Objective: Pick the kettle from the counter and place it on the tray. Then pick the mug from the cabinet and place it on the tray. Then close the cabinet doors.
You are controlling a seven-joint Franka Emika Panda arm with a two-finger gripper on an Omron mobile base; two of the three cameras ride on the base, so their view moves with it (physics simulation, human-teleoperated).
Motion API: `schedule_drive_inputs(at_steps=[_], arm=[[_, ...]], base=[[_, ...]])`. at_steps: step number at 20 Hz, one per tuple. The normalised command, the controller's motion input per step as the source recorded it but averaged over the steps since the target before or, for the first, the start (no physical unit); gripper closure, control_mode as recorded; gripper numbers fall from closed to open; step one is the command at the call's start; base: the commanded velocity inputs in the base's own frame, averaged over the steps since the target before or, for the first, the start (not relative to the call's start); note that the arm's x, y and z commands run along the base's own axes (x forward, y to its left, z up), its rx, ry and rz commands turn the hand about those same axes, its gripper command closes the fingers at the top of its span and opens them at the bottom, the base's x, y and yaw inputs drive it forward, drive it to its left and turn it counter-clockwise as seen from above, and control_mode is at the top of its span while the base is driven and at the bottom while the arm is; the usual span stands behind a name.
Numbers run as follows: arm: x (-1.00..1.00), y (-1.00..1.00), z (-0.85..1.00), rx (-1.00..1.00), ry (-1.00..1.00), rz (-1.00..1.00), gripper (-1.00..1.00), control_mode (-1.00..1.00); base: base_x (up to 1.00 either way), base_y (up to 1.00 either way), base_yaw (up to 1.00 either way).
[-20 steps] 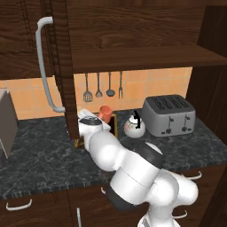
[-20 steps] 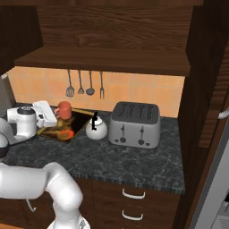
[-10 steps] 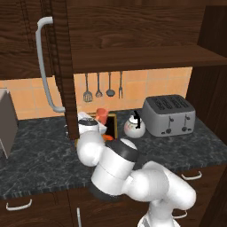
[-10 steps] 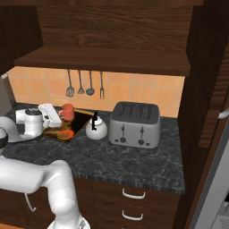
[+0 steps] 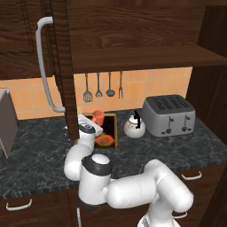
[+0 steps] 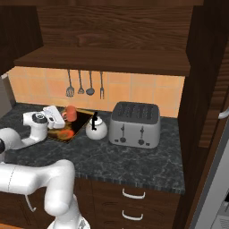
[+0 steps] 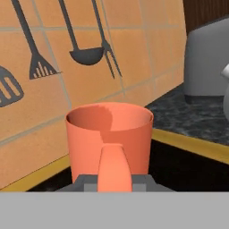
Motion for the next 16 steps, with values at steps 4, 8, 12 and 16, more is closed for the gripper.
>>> schedule_drive_inputs(at_steps=[4,8,12,16], arm=[[0.45,0.08,-0.16,0.0,0.0,0.0,1.0,-1.0],[0.25,0.15,-0.13,0.0,-0.01,0.0,1.0,-1.0],[0.0,0.21,-0.24,0.0,0.0,0.0,-1.0,-1.0],[0.0,0.17,-0.15,0.0,0.0,0.0,-1.0,-1.0]], base=[[0.0,0.0,0.0],[0.0,0.0,0.0],[0.0,0.0,0.0],[0.0,0.0,0.0]])
